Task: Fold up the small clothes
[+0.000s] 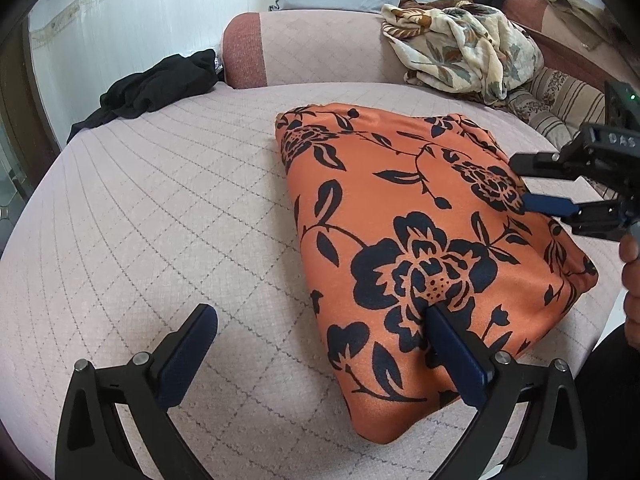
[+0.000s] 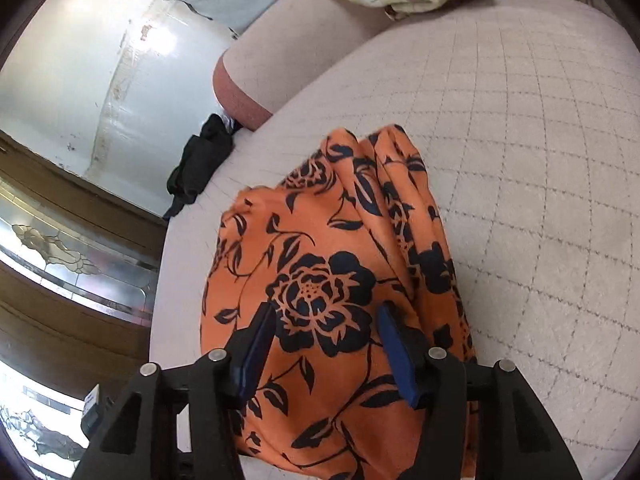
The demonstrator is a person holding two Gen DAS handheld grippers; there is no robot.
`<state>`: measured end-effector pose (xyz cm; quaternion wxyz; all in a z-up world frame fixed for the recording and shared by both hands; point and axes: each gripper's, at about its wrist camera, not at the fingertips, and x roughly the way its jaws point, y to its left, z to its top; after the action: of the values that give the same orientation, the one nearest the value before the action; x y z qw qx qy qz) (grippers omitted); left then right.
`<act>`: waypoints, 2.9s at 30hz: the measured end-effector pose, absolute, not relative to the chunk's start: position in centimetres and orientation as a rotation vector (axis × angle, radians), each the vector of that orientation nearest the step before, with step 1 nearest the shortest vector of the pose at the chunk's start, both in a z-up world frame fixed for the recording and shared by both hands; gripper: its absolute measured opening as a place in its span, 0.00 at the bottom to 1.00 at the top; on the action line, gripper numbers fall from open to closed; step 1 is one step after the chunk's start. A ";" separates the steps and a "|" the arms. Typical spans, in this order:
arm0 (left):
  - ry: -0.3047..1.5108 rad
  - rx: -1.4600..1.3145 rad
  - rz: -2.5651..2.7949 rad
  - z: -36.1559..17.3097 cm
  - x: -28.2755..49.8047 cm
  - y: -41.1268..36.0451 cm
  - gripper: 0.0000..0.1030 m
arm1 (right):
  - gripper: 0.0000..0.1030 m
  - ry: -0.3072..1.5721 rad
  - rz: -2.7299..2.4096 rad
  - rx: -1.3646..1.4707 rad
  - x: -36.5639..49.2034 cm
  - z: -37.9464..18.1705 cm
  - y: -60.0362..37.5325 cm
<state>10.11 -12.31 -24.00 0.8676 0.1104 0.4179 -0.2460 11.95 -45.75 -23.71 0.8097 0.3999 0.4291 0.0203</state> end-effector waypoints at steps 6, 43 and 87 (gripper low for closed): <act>0.869 0.236 -0.507 -24.0 9.9 -12.4 1.00 | 0.55 0.872 0.072 0.903 11.1 -23.5 -46.8; 0.818 0.267 -0.434 -22.2 15.2 -11.5 1.00 | 0.56 0.689 0.093 0.956 7.4 -21.5 -51.6; 0.756 0.339 -0.441 -22.9 15.0 -13.2 1.00 | 0.67 0.870 -0.005 0.956 13.5 -23.3 -54.9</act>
<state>14.96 -13.15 -22.86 0.8919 0.1632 0.3643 -0.2123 13.48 -54.88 -23.26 0.7982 0.4455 0.4055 -0.0021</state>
